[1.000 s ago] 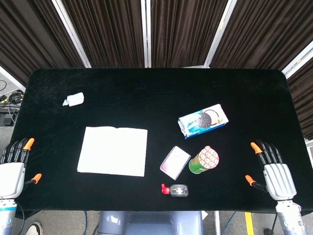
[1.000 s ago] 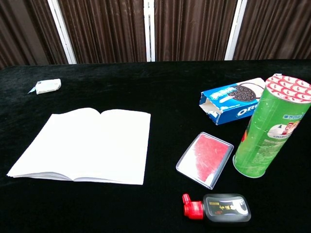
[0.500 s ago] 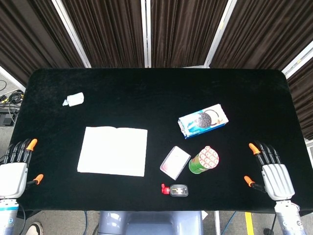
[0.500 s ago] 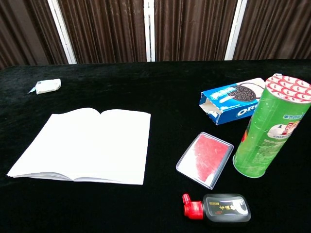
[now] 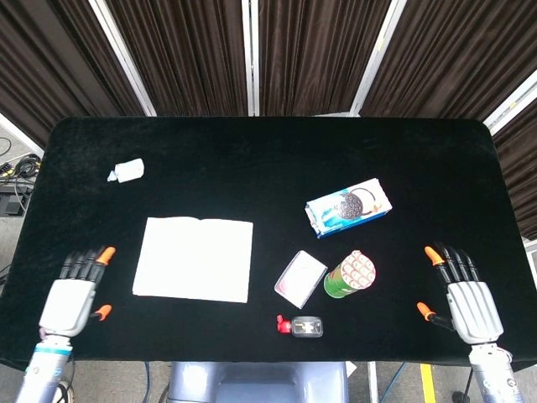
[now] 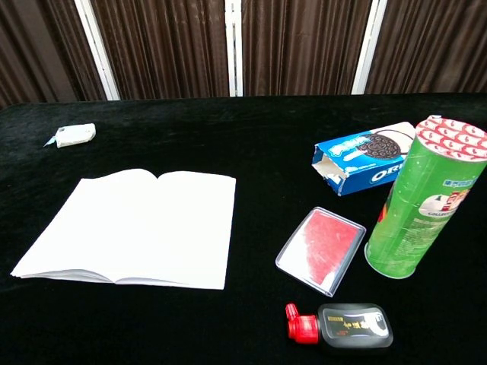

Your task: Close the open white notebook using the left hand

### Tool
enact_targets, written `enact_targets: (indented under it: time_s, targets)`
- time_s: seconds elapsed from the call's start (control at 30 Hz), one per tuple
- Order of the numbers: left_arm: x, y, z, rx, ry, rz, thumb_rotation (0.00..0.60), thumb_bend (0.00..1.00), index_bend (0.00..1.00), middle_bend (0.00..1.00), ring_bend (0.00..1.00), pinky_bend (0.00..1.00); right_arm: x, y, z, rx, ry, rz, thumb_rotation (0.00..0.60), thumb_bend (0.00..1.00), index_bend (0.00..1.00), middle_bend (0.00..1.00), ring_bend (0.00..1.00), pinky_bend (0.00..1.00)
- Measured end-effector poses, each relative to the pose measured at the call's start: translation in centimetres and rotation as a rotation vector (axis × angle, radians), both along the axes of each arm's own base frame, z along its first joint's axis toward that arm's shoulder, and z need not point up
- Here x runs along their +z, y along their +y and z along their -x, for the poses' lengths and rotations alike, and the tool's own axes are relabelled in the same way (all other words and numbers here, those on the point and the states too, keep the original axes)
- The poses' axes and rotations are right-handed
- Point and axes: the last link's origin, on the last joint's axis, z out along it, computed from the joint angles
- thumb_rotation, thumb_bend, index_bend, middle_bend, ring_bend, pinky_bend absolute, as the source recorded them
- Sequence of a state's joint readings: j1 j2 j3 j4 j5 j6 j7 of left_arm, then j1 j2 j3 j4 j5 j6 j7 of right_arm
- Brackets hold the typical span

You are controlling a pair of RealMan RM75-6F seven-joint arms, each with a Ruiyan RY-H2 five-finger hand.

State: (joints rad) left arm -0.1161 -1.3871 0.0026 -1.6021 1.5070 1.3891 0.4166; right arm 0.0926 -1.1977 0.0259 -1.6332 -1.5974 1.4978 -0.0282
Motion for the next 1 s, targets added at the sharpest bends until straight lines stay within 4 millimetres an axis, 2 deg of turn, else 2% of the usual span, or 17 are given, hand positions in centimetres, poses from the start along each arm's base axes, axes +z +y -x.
enact_targets:
  time_s: [0.2,0.4,1.0]
  targets:
    - [-3.2,0.8,-0.9,-0.03,0.034,0.076,0.6,0.23,0.0,0.0,0.0,0.0,0.0,0.1,0.0,-0.003,-0.005,-0.003,0.6,0.08,0.0,0.0,0.0,0.0]
    - [-5.2,1.7,-1.3,-0.038,0.065,0.102,0.6,0.29,0.0,0.0,0.0,0.0,0.0,0.0,0.0,-0.003,-0.01,-0.004,0.6,0.08,0.0,0.0,0.0,0.0]
    - [-8.0,3.6,-1.9,-0.049,0.132,0.14,0.6,0.28,0.0,0.0,0.0,0.0,0.3,0.1,0.0,-0.003,-0.025,0.0,0.6,0.08,0.0,0.0,0.0,0.0]
